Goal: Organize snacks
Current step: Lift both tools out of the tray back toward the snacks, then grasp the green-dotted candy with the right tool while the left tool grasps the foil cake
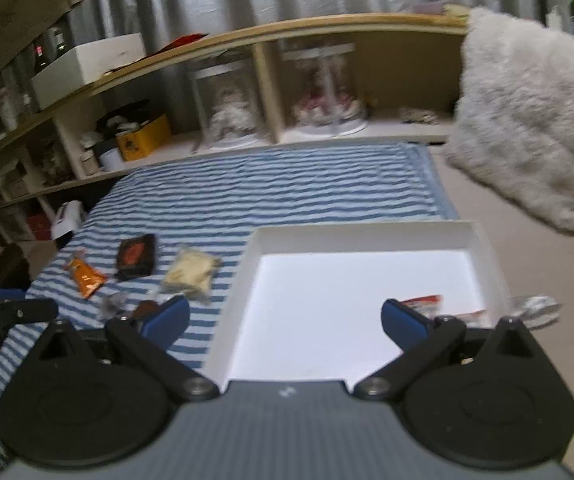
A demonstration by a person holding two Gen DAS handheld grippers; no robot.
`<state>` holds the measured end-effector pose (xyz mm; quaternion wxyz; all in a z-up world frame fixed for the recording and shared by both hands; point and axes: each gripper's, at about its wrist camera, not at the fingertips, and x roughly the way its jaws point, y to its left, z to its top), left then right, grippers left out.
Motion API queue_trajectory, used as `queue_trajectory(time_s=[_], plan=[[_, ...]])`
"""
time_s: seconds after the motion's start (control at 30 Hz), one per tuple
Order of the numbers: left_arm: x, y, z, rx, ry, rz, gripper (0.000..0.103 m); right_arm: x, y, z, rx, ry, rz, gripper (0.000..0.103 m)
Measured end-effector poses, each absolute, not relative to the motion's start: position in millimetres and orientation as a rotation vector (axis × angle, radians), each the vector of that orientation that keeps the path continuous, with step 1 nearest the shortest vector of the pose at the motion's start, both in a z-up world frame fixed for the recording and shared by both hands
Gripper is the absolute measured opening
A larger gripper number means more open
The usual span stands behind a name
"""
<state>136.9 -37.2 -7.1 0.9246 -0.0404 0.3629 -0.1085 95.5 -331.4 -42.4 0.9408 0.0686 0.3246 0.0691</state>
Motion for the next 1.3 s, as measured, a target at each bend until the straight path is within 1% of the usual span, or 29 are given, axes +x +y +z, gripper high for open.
queue_trajectory(time_s=[0.5, 0.63, 0.7, 0.83, 0.9, 0.97, 1.07, 1.2, 1.27, 1.3], plan=[[159, 24, -50, -0.019, 0.808, -0.209, 0.103, 144, -222, -91, 0.045, 0.693, 0.425, 0.103], [169, 28, -64, 0.020, 0.857, -0.200, 0.103, 144, -198, -106, -0.098, 0.619, 0.517, 0.103], [173, 30, -70, 0.051, 0.853, -0.193, 0.103, 147, -187, -115, -0.177, 0.626, 0.546, 0.103], [183, 30, -80, 0.130, 0.854, -0.220, 0.103, 157, -171, -130, -0.241, 0.677, 0.644, 0.102], [188, 30, -85, 0.151, 0.865, -0.243, 0.103, 161, -166, -136, -0.254, 0.706, 0.689, 0.096], [193, 29, -90, 0.175, 0.877, -0.261, 0.103, 167, -160, -142, -0.285, 0.730, 0.709, 0.080], [200, 27, -98, 0.222, 0.900, -0.303, 0.103, 171, -157, -151, -0.317, 0.764, 0.737, 0.069], [208, 24, -114, 0.243, 0.966, -0.369, 0.103, 173, -156, -160, -0.296, 0.803, 0.784, 0.059], [209, 22, -119, 0.240, 0.990, -0.405, 0.103, 172, -158, -162, -0.291, 0.819, 0.803, 0.048], [209, 21, -121, 0.240, 0.998, -0.422, 0.103, 172, -158, -162, -0.286, 0.828, 0.812, 0.045]])
